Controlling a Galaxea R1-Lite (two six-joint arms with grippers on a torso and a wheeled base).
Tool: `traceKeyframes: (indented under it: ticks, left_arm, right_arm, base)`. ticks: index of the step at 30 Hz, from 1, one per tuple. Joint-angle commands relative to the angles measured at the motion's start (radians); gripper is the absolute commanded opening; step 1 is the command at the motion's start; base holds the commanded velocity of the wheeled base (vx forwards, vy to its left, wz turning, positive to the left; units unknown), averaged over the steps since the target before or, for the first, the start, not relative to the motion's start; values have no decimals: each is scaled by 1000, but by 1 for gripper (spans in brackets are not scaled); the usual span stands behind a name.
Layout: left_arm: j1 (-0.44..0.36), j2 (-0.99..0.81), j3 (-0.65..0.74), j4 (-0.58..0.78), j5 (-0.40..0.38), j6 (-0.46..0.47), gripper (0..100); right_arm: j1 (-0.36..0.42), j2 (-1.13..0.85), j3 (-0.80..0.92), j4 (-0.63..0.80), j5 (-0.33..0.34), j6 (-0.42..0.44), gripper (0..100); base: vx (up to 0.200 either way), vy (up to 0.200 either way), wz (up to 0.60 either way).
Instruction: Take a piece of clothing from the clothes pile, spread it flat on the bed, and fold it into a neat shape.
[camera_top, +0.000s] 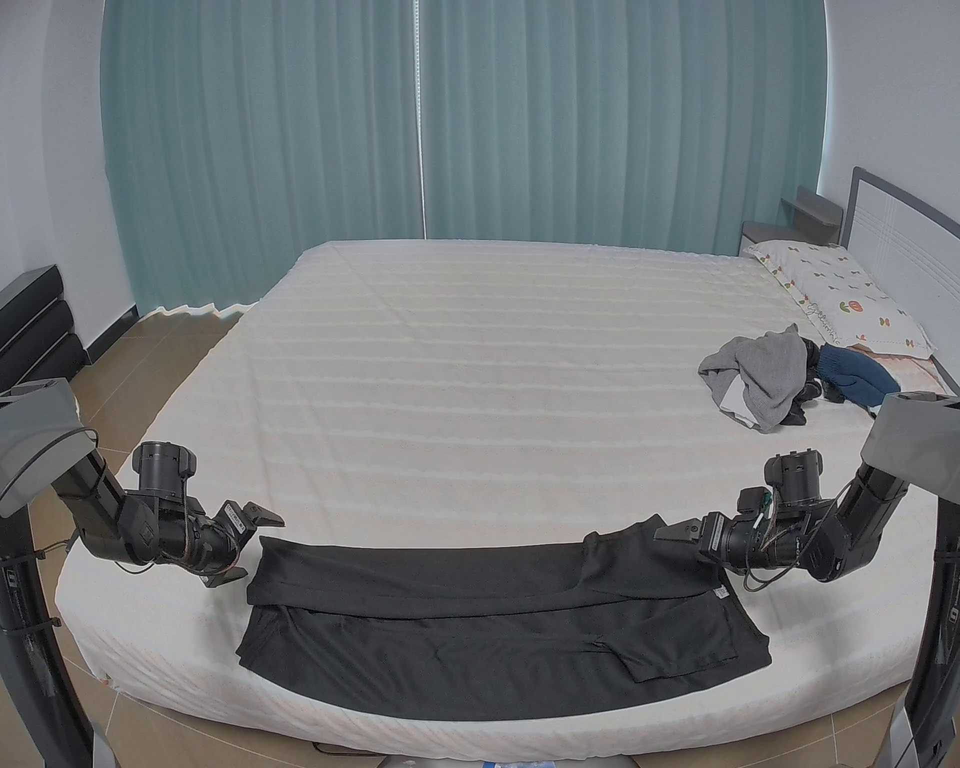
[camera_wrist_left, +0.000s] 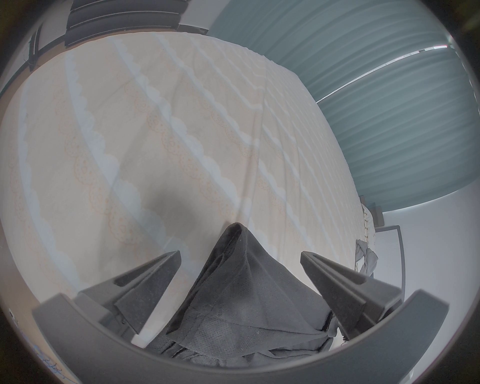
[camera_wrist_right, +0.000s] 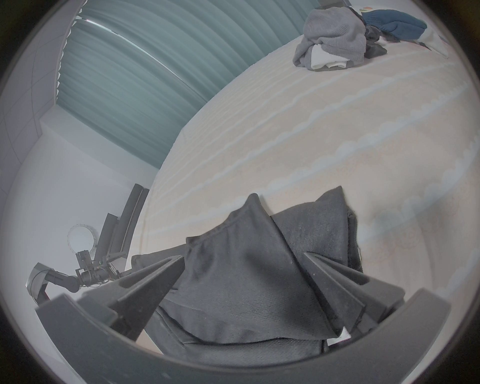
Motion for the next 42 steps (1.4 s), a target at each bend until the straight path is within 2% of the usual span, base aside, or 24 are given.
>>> traceKeyframes:
  ticks: [1,6,15,25,26,32,38,39,42]
  left_arm:
    - [0,-1,-1,0,0,0,100]
    - [0,0,-1,0,0,0,100]
    - [0,-1,-1,0,0,0,100]
    - [0,-1,-1,0,0,0,100]
    - [0,-1,-1,0,0,0,100]
    - [0,-1,0,1,0,0,100]
    - [-3,-43,54,1,0,8,100]
    - [-5,-44,54,0,0,8,100]
    - [-22,-67,71,0,2,8,100]
  right_arm:
    - [-12,55,10,-5,-4,-65,0]
    - [-18,44,24,-5,-4,-71,0]
    - [-64,-28,116,-17,4,-139,0]
    - [-69,-19,175,-72,7,-139,0]
    - [-66,-22,182,-81,9,-139,100]
    - [-66,-66,205,-120,10,-107,100]
    - [-63,-210,288,-121,9,34,100]
    - [-63,-215,291,-121,9,37,100]
    - [-64,-283,336,-121,6,148,100]
  base:
    - [0,0,0]
    - [0,0,0]
    - [0,0,0]
    - [0,0,0]
    - [0,0,0]
    - [0,0,0]
    - [0,0,0]
    - [0,0,0]
    - [0,0,0]
